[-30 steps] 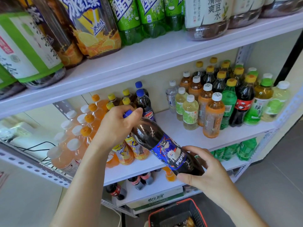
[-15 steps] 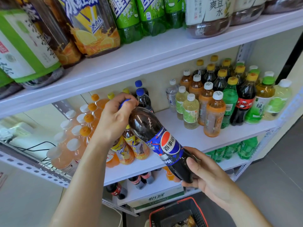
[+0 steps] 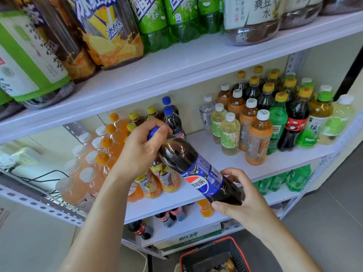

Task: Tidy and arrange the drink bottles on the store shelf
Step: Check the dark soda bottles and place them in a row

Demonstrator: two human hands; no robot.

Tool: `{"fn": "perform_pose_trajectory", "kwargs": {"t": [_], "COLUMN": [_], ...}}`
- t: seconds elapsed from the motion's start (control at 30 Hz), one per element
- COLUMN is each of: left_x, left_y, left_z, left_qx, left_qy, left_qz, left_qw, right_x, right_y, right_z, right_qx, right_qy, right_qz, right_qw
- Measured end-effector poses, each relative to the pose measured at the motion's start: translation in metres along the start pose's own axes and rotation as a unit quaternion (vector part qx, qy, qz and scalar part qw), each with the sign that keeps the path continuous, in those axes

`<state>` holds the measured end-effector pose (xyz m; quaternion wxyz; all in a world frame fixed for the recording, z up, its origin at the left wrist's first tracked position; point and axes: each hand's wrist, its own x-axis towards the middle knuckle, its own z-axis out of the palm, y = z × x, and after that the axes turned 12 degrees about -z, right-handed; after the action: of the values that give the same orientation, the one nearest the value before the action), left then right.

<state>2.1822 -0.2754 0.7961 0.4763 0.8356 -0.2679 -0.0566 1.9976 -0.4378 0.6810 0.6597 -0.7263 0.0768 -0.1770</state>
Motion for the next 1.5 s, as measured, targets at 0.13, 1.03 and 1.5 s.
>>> {"fn": "perform_pose_trajectory", "kwargs": {"t": [0.13, 1.03, 1.5], "left_x": [0.003, 0.058, 0.116], "left_y": [0.006, -0.005, -0.047], "left_z": [0.001, 0.006, 0.029], "left_qx": [0.005, 0.207, 0.443], "left_qy": [-0.03, -0.012, -0.082], "left_qz": [0.041, 0.05, 0.066], "left_qw": [0.999, 0.977, 0.89], "right_x": [0.01, 0.059, 0.152], "right_y": [0.001, 0.047, 0.032], "right_z": [-0.001, 0.021, -0.033], "right_qx": [0.061, -0.101, -0.404], "right_qy": [-0.086, -0.006, 0.068], "right_qz": [0.037, 0.008, -0.114], "right_qw": [0.994, 0.995, 0.905]}}
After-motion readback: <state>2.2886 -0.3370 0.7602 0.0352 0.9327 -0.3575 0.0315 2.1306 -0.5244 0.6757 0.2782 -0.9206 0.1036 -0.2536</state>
